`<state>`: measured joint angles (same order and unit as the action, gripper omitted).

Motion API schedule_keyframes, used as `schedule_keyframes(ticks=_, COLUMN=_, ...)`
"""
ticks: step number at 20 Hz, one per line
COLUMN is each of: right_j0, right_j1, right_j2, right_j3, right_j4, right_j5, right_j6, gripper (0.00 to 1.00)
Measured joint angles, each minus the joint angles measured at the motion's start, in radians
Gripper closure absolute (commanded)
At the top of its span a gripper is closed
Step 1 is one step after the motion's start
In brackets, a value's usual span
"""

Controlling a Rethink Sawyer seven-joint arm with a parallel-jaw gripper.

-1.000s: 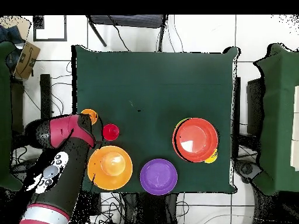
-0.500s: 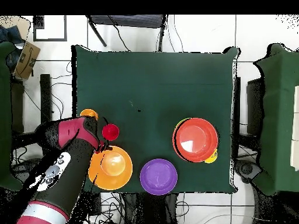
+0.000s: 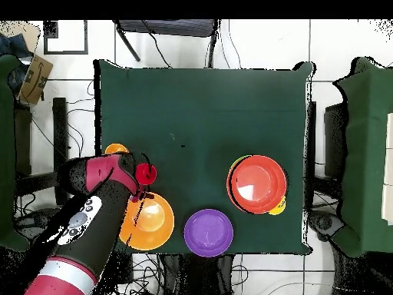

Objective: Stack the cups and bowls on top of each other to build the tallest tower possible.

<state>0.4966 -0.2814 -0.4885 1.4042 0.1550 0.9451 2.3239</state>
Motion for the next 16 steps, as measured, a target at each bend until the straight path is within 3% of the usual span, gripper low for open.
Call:
schedule_keyframes(ticks=4, right_j0=-0.014, right_j1=-0.002, right_j2=0.004, right_j3=0.010, right_j4=0.003, right_j5=0.000, right_j6=0.000, gripper=0.00)
schedule_keyframes(ticks=16, right_j0=-0.134, right_j1=-0.046, right_j2=0.087, right_j3=0.134, right_j4=0.137, right_j5=-0.114, right_j6=0.000, gripper=0.00)
